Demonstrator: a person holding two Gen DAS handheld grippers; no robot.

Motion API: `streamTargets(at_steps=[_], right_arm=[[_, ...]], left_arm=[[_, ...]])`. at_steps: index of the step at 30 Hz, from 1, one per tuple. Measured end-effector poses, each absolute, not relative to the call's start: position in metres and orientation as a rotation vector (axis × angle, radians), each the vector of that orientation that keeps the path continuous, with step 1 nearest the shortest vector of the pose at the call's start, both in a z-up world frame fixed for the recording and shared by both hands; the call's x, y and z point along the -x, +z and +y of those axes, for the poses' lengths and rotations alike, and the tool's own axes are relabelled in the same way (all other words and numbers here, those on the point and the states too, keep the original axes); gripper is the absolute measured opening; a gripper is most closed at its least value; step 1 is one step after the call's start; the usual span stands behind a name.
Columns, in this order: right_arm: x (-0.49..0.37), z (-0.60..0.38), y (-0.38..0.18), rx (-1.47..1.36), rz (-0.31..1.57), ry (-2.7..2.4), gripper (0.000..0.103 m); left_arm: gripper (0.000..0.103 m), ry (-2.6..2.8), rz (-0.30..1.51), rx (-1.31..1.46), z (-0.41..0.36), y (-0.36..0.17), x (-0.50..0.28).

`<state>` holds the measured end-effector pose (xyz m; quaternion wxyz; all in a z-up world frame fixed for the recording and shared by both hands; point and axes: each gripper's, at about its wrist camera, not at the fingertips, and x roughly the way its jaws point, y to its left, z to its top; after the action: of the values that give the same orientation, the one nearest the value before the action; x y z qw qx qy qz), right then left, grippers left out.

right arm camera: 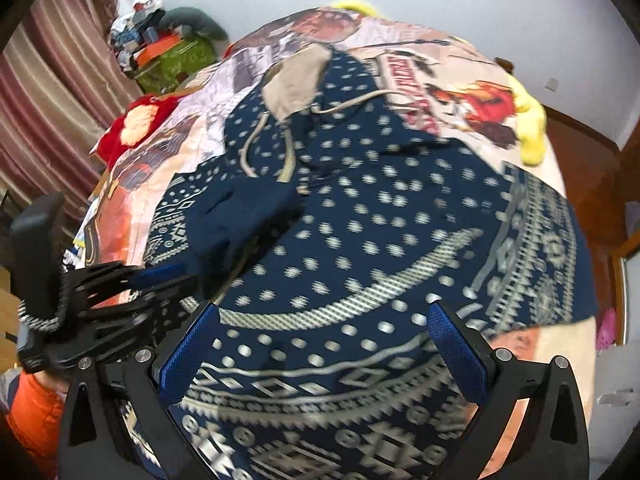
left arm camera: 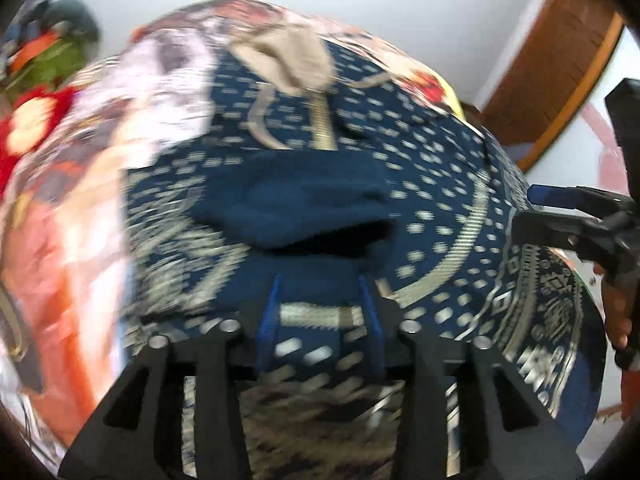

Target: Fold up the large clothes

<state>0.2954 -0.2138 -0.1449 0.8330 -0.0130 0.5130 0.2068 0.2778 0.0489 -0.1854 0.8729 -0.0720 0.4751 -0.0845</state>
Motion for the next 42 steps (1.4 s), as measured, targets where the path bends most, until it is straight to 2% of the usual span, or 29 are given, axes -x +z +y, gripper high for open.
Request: streamTargets(at_steps=[2,7,11,19,21,23,25,29,30,32,35,42], right_arm=[[-0.300,-0.196,-0.146,0.055,1.090,0.461,0.103],[-0.312,-0.145,-0.152,0.142,1.097,0.518,0.103],[-0.326,-0.094,-0.167,0.232,1.120,0.569,0.103],[-0.351,-0.002,-0.225,0.481,1.141,0.583,0.103],[-0.358,0.011,-0.238,0.519,1.133,0.561,0.098],[-0.365,0.019,-0.248,0.526,1.142,0.561,0.083],[-0.371,0.022,-0.253,0.512,1.154,0.571,0.075],[-0.377,0.023,-0.249,0.482,1.110,0.574,0.040],[-0.378,0.021,-0.247,0.465,1.105,0.571,0.035],[-0.380,0.017,-0.241,0.424,1.087,0.579,0.018],[-0.379,0.004,-0.224,0.365,1.058,0.579,0.013],[-0.358,-0.051,-0.171,0.315,0.926,0.526,0.013]], left_arm=[[0.046,-0.117,0.983,0.151,0.074,-0.188,-0.266],[0.046,0.051,1.009,0.098,0.132,-0.213,-0.251],[0.046,0.066,1.079,0.168,0.162,-0.245,-0.250],[0.046,0.049,1.101,0.247,0.173,-0.280,-0.267],[0.046,0.058,1.097,0.270,0.175,-0.283,-0.275],[0.046,0.069,1.093,0.291,0.176,-0.287,-0.281],[0.046,0.081,1.091,0.302,0.177,-0.289,-0.285],[0.046,0.109,1.082,0.347,0.183,-0.293,-0.290],[0.046,0.115,1.080,0.356,0.183,-0.293,-0.290],[0.046,0.136,1.072,0.364,0.184,-0.291,-0.289],[0.046,0.193,1.046,0.325,0.183,-0.284,-0.285],[0.046,0.258,1.012,0.333,0.191,-0.267,-0.277]])
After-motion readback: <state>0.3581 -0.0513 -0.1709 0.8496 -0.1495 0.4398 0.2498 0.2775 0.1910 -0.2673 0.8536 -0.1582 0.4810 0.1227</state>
